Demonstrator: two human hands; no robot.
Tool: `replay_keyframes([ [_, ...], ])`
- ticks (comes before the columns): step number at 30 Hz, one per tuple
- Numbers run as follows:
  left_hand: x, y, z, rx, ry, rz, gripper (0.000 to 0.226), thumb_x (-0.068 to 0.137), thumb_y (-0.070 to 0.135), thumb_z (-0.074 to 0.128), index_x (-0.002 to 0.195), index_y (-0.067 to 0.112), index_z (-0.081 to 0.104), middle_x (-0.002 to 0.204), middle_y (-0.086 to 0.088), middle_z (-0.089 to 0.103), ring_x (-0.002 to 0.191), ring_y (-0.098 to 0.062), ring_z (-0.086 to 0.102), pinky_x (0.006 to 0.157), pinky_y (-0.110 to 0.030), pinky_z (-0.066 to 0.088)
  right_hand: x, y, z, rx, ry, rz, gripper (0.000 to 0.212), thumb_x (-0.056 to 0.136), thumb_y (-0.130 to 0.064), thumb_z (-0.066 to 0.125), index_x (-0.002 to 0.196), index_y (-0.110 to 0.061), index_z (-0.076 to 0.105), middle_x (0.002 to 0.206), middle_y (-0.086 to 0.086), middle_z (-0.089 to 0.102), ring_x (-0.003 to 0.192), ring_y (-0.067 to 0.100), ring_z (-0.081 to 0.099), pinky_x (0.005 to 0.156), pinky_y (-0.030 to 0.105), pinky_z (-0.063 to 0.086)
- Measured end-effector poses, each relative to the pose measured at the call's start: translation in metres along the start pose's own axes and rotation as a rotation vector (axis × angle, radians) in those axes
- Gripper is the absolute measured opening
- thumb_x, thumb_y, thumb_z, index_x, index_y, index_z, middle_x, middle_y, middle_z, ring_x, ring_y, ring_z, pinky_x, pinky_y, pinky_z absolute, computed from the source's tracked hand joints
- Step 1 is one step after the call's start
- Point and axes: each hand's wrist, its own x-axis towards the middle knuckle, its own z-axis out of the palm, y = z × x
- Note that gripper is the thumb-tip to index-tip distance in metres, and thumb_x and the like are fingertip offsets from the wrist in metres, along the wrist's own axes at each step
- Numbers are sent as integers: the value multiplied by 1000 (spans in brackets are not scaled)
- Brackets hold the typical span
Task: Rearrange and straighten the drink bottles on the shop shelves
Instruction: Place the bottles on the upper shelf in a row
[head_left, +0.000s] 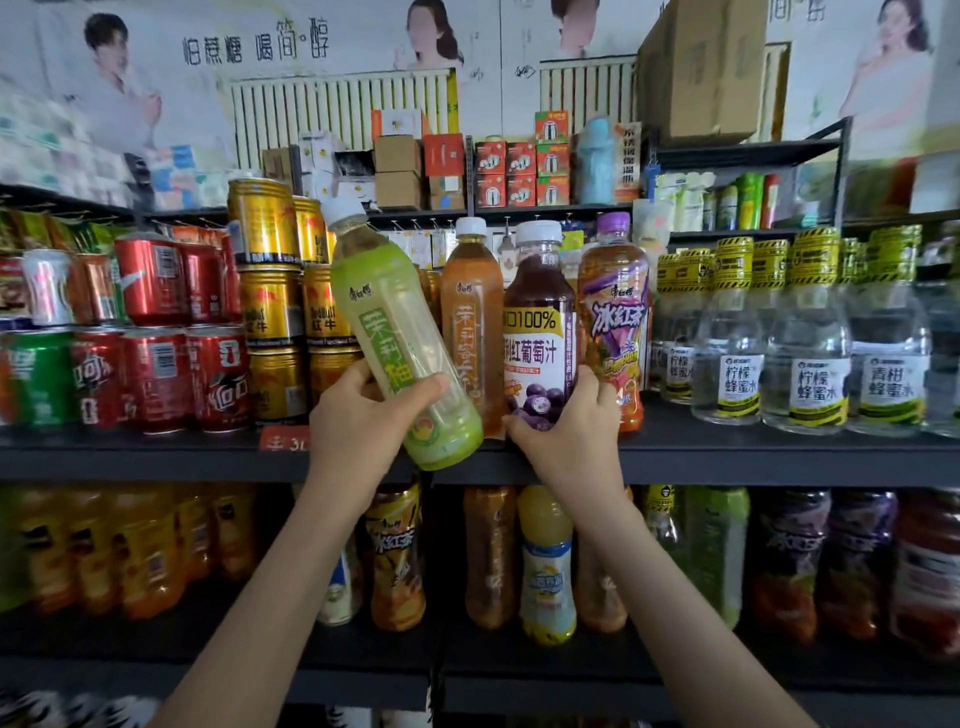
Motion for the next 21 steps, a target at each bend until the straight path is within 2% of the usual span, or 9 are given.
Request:
replay_keyframes([
  [3, -1, 0, -1, -15, 0, 10, 26, 70, 41, 77, 91, 37, 63, 93, 12, 71, 84, -12, 68, 78, -41, 57, -3, 0, 3, 3, 63, -4, 84, 73, -24, 80, 136, 0, 31, 127, 15, 44, 120, 28, 40, 101, 35, 38],
  [6, -3, -1, -4, -19, 2, 21, 24, 71, 40, 77, 90, 37, 63, 93, 14, 70, 87, -7, 68, 81, -39, 56, 3, -1, 7, -4, 76, 18, 77, 74, -25, 80, 131, -2, 34, 124, 14, 48, 117, 30, 46, 95, 42, 45],
  [8, -4, -2, -5, -19, 3, 31, 24, 72, 39, 77, 92, 36, 64, 92, 13, 71, 86, -8, 68, 81, -41, 56, 5, -2, 9, -46, 60, 33, 72, 76, -29, 77, 130, -4, 35, 123, 12, 49, 117, 29, 47, 93, 39, 47],
  [11, -4, -4, -6, -4, 8, 41, 23, 71, 38, 78, 89, 37, 64, 90, 15, 71, 84, -8, 68, 81, -42, 56, 4, -1, 12, -150, 62, 29, 70, 81, -36, 72, 132, -7, 34, 127, 9, 45, 119, 25, 42, 93, 33, 42],
  [14, -4, -8, -7, 8, 3, 45, 26, 68, 41, 80, 87, 40, 62, 91, 17, 70, 88, -5, 67, 84, -40, 55, 5, 0, 15, -244, 92, 16, 71, 83, -39, 69, 135, -6, 33, 130, 10, 42, 119, 25, 39, 96, 31, 38],
  [18, -4, -8, -7, 29, -31, 46, 34, 60, 50, 77, 89, 41, 61, 92, 18, 69, 90, -4, 65, 85, -39, 54, 10, 0, 20, -295, 95, 0, 72, 84, -32, 69, 138, -5, 29, 129, 12, 46, 119, 28, 44, 92, 33, 42],
  [21, -6, -9, -7, 43, -77, 47, 31, 67, 42, 80, 90, 41, 60, 94, 18, 68, 90, -3, 64, 85, -35, 54, 13, 0, 25, -441, 99, -55, 70, 84, -33, 69, 134, -1, 32, 125, 14, 49, 115, 28, 47, 87, 32, 44],
])
